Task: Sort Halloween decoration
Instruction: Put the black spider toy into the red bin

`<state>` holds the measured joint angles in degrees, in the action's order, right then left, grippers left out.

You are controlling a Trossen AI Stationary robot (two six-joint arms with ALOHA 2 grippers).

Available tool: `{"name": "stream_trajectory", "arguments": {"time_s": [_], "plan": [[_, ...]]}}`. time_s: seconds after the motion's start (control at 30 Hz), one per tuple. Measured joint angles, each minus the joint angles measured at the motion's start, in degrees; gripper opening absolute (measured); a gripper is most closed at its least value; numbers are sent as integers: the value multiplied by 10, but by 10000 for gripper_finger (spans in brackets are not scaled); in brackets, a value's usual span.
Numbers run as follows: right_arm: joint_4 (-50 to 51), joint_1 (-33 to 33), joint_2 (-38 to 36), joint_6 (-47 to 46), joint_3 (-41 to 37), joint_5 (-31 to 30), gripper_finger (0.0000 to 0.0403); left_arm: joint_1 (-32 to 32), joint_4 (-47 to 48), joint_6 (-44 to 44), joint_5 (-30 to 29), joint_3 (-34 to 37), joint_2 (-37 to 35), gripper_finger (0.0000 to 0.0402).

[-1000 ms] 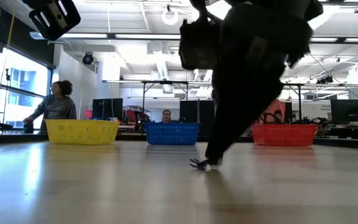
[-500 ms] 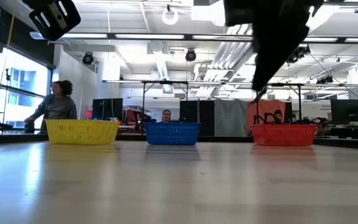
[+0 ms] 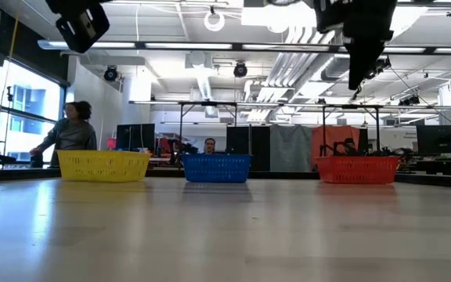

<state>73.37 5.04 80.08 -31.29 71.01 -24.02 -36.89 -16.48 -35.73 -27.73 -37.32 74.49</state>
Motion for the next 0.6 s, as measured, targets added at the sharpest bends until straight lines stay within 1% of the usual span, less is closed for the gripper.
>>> {"name": "stream_trajectory", "arguments": {"time_s": [0.07, 0.17, 0.27, 0.37, 0.47, 0.6], "plan": [[-3, -50, -17, 39, -15, 6, 0, 11, 0, 8, -10, 0, -1, 94], [-10, -133, -37, 98, -38, 6, 0, 29, -1, 43, -16, 0, -3, 94], [-44, -214, -50, 158, -58, 9, 0, 52, 0, 76, -16, 0, -3, 94], [-99, -291, -56, 213, -78, 48, 0, 74, 0, 84, -14, 0, -3, 94], [-157, -352, -55, 248, -105, 85, 0, 91, 2, 84, -11, 0, -3, 94], [-224, -414, -55, 286, -151, 103, 0, 103, 3, 87, -9, 0, -3, 94]]}}
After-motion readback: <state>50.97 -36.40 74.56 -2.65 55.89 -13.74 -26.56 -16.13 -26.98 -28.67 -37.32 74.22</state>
